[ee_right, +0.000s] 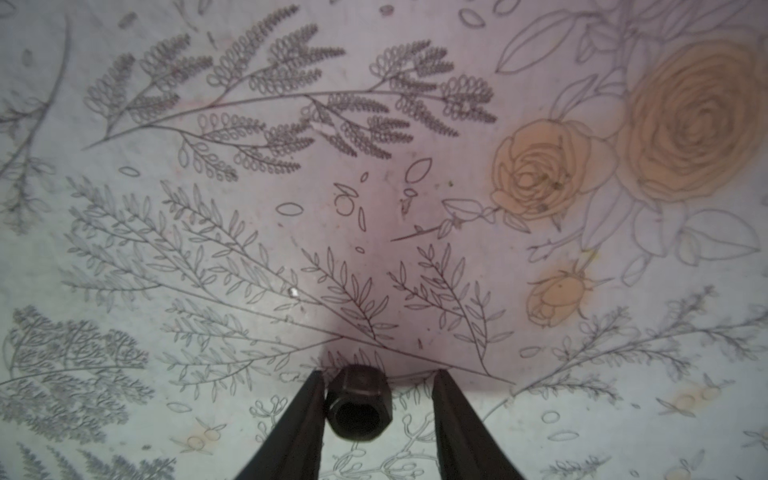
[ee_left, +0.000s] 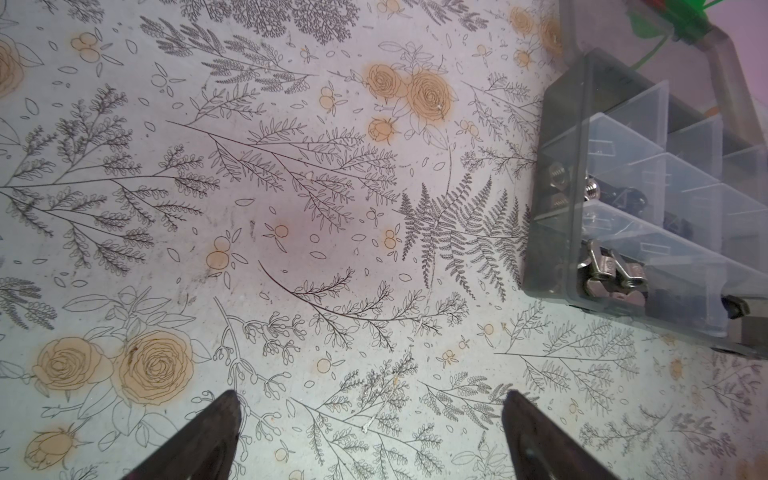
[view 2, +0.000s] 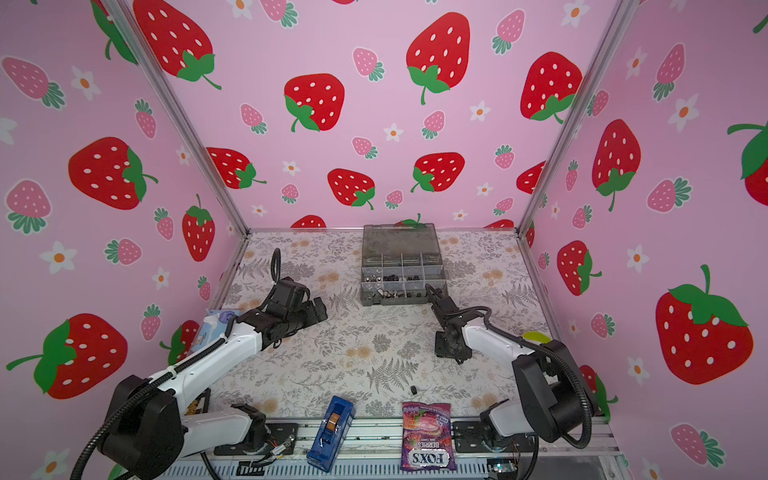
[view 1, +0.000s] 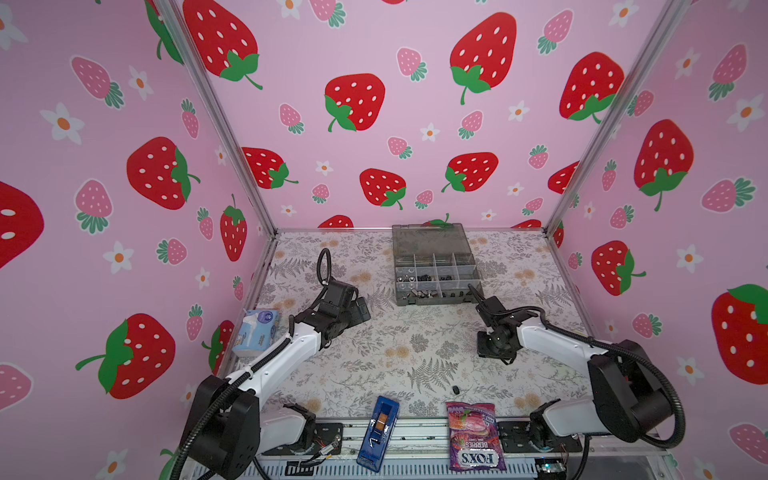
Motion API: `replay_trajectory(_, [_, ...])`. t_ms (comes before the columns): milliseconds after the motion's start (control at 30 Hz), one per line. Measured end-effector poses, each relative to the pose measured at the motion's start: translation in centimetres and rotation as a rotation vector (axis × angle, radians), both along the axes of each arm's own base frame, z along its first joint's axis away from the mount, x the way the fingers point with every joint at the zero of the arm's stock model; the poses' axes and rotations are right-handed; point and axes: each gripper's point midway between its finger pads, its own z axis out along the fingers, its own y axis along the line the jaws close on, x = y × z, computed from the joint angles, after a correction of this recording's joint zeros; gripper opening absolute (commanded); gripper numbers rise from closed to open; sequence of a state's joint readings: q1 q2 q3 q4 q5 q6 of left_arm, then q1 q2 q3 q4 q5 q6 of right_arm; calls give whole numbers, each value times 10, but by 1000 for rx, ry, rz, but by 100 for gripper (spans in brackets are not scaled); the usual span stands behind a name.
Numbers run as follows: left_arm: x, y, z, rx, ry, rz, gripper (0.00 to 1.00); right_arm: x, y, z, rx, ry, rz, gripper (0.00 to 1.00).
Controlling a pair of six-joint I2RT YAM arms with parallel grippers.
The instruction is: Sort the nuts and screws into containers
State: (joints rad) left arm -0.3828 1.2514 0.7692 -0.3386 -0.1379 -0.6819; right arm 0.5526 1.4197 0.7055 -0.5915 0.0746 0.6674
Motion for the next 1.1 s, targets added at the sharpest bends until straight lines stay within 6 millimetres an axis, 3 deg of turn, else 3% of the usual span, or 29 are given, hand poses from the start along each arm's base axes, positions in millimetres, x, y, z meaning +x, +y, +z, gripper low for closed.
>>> replay_trajectory(833, [0, 0, 0, -1, 0, 3, 99, -2, 11, -1, 23, 0, 22, 11])
replay_trajectory(1100, [0, 0, 0, 0, -1, 4, 99, -1, 12, 0, 29, -1, 24, 9])
